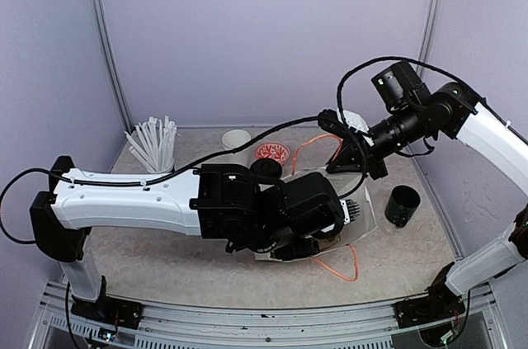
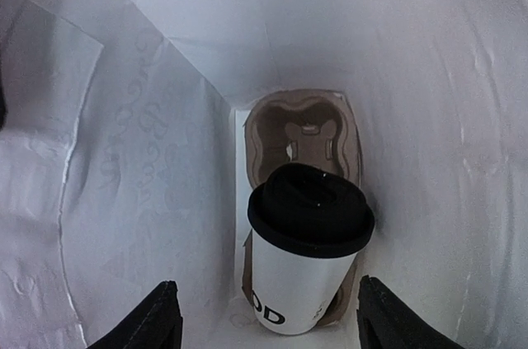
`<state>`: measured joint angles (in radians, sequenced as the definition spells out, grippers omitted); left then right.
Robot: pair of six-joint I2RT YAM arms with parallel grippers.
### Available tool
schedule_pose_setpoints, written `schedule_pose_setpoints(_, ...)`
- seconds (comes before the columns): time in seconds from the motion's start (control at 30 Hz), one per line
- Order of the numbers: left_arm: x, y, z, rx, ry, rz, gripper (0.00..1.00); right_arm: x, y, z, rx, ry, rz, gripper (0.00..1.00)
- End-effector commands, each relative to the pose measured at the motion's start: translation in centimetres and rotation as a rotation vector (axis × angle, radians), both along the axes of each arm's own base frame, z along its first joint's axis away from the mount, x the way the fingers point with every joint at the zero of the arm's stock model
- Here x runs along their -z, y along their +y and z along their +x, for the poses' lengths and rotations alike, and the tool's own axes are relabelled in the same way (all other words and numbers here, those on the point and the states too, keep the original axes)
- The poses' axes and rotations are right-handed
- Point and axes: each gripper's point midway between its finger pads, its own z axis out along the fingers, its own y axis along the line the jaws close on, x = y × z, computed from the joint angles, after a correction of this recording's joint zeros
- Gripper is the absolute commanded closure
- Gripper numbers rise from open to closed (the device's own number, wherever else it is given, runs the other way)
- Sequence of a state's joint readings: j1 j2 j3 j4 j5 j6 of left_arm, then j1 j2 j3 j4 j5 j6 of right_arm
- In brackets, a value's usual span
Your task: Pack the takeout coffee
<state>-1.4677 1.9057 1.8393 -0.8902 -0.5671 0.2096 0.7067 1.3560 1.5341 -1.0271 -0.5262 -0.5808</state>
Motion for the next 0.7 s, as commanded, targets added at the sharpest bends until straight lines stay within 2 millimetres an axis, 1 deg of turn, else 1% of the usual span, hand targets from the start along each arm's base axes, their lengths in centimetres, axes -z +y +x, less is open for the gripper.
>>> schedule_pose_setpoints(0.0,0.8,0.5,0.1,-0.036,-0.008,0.056,0.28,-1.2,0.2,-1.0,-0.022,0.0,0.048,1.0)
schedule_pose_setpoints(0.1,1.4,0.8,-0.3,-0.043,0.007,0.091,0.27,-1.3,0.3,-1.6,-0.044,0.021,0.061,1.0)
schedule_pose_setpoints(0.17,2.4,1.0,-0.6,-0.048,0.013,0.128,0.26,-1.3,0.4,-2.1,-0.063,0.035,0.068,1.0)
schedule_pose_setpoints(0.3,3.4,1.2,-1.1,-0.064,0.031,0.148,0.23,-0.9,0.4,-3.5,-0.119,0.068,0.083,1.0)
schedule_pose_setpoints(0.43,3.9,1.6,-1.8,-0.08,0.027,0.157,0.19,-0.9,0.1,-4.9,-0.173,0.102,0.088,0.81)
schedule_pose_setpoints(0.53,4.0,1.7,-2.7,-0.09,0.034,0.147,0.18,-1.7,-0.3,-5.9,-0.209,0.099,0.097,0.64)
schedule_pose_setpoints(0.67,4.4,1.9,-3.6,-0.111,0.057,0.14,0.16,-3.4,-0.7,-7.2,-0.268,0.083,0.118,0.5)
